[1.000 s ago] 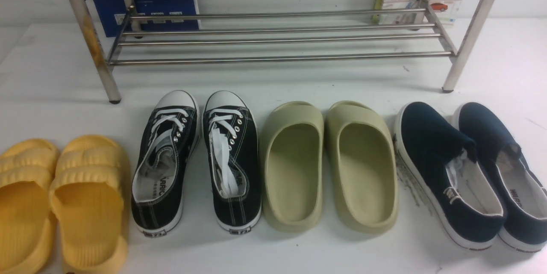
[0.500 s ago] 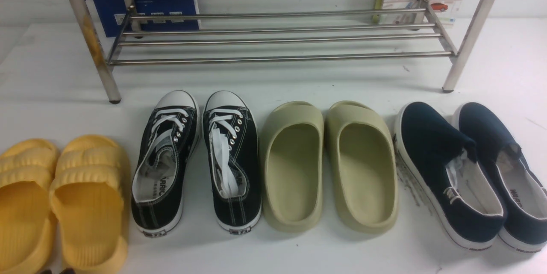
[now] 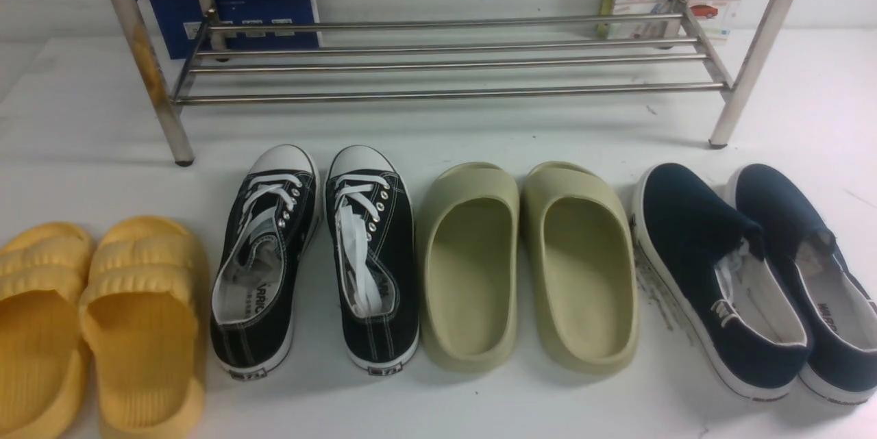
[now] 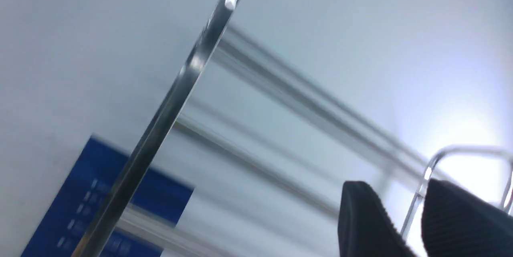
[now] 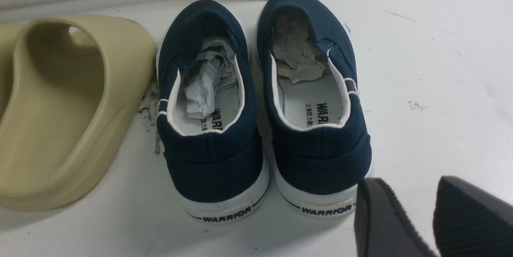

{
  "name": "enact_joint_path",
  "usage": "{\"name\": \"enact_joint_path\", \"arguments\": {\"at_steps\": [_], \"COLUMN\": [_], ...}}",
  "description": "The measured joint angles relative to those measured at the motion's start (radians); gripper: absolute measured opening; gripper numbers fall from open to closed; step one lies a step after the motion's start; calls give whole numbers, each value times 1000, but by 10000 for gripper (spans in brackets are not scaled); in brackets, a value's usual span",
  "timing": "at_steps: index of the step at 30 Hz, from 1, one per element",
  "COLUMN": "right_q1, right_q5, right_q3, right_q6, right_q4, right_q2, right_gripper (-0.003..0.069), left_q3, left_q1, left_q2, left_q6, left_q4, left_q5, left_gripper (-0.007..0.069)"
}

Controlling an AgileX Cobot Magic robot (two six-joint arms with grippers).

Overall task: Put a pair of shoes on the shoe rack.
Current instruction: Use the left arm to grab the shoe closest to it

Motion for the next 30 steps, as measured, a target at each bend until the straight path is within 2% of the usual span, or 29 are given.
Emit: {"name": "enact_joint_path", "arguments": {"at_steps": [3,5,7,8,10,11,12,13,14,15,16,18,19,25,30], "right_q1": [0,0,0,0,0,0,0,0,0,0,0,0,0,0,0], "right_q5": [0,0,0,0,0,0,0,0,0,0,0,0,0,0,0], "right_q3": [0,0,0,0,0,0,0,0,0,0,0,0,0,0,0], "right_q6": [0,0,0,0,0,0,0,0,0,0,0,0,0,0,0], "right_q4": [0,0,0,0,0,0,0,0,0,0,0,0,0,1,1], "right_q2": [0,0,0,0,0,0,0,0,0,0,0,0,0,0,0], "right_gripper": [239,239,239,239,239,239,239,239,239,239,239,239,239,239,239], "left_q3": [-118,-300,-485,-539,-747,-772,-855,-863,-905,-909,-919,-920,-918,-865,-860], "left_q1": [0,0,0,0,0,0,0,0,0,0,0,0,0,0,0], "left_q2": [9,54,130,146,256,274,341,350,422,422,474,522,573,763,905], "left_q6": [-28,-47,-49,-50,-51,-52,-51,-51,-41,-41,-21,-4,18,16,39], "left_q4": [-4,-4,-4,-4,-3,-2,-1,-1,9,11,26,45,74,79,62], "left_q5": [19,128,304,346,658,682,881,881,1057,1074,1184,1263,1355,1510,1515], "left_gripper": [237,237,237,237,237,237,237,237,237,237,237,237,237,237,237]}}
